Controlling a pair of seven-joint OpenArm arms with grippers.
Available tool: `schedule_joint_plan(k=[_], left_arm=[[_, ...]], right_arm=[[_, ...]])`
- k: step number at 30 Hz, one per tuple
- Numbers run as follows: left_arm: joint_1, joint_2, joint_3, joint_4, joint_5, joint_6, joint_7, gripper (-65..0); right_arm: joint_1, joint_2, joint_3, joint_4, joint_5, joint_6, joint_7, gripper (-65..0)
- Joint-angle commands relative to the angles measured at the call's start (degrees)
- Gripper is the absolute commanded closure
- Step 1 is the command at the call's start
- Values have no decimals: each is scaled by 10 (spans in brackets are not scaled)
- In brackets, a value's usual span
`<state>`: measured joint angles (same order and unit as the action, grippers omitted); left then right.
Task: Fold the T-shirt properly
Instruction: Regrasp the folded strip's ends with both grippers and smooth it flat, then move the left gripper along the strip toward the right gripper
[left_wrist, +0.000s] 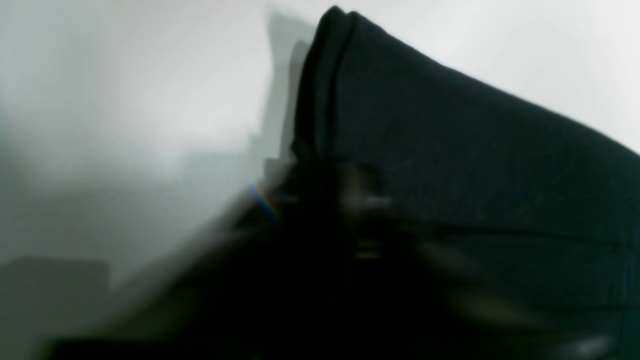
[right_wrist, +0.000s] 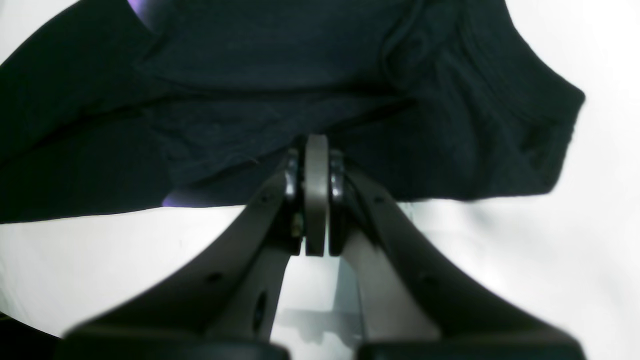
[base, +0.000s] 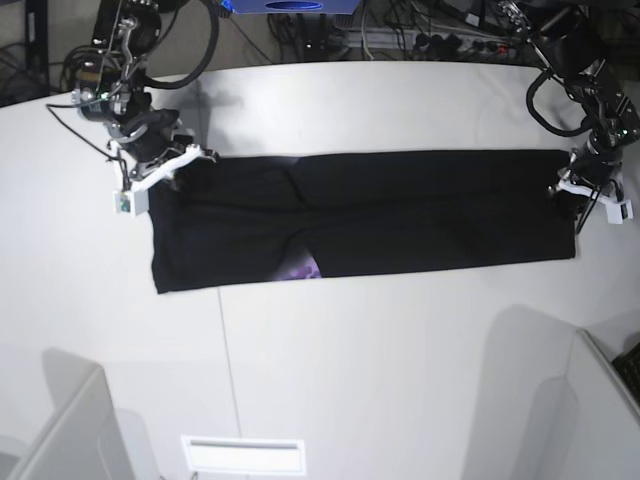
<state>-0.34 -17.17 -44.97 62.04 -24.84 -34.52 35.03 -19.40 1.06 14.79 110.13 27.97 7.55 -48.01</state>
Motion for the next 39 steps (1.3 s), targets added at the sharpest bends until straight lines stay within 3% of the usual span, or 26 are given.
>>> schedule_joint_plan(k=[1, 7, 19, 29, 33, 39], left_arm=[[0, -4, 1, 2, 17, 2, 28, 0], [-1, -30, 3, 21, 19, 2, 27, 0], [24, -28, 4, 195, 21, 5, 32, 0], [83, 38, 97, 332, 21, 5, 32, 0], [102, 70, 145, 375, 21, 43, 32, 0], [113, 75, 261, 388, 19, 97, 31, 0]], right_arm=[[5, 3, 4, 10, 5, 2, 11, 0], [4, 3, 4, 10, 5, 2, 11, 0], [3, 3, 1, 10, 5, 2, 11, 0], [4, 3, 0, 10, 5, 2, 10, 0], [4, 3, 0, 9, 5, 2, 10, 0], [3, 3, 1, 9, 5, 2, 10, 0]])
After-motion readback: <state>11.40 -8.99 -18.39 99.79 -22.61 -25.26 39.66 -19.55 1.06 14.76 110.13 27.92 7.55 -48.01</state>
